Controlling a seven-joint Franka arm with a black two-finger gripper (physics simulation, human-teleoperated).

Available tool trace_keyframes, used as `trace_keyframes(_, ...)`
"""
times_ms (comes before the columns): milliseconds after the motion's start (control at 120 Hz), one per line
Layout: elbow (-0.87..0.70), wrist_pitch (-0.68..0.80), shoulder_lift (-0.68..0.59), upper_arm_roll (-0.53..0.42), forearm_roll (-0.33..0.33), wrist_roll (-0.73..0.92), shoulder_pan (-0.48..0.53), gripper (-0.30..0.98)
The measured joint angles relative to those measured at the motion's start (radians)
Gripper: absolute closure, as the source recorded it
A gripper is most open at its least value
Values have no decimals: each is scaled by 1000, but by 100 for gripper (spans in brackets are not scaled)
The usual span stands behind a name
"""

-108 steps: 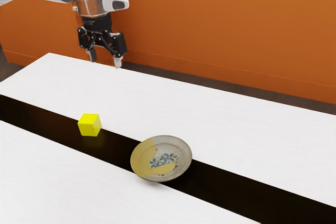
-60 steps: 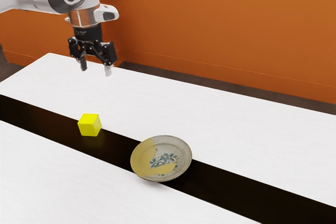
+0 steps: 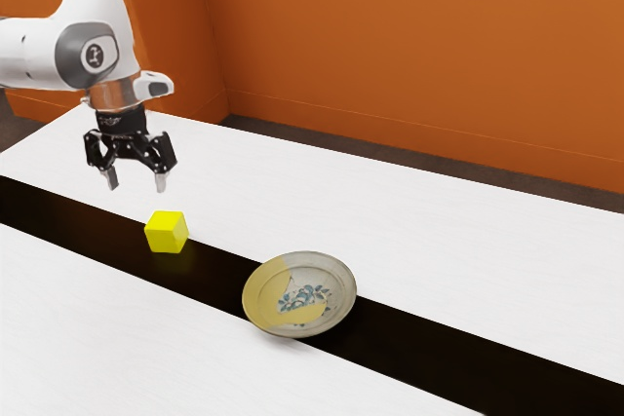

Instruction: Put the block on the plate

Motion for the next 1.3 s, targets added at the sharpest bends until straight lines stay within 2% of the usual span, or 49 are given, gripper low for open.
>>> trace_keyframes(175, 52, 44, 93, 41, 10, -4, 32, 0)
trace_keyframes(375, 230, 64, 287, 55, -57, 0, 54, 0)
trace_keyframes(575, 273, 92, 405, 55, -113, 14, 86, 0)
trace_keyframes(1025, 232, 151, 445, 53, -154, 51, 125, 0)
trace_keyframes(1300, 269, 159, 525, 45, -175, 68, 148, 0)
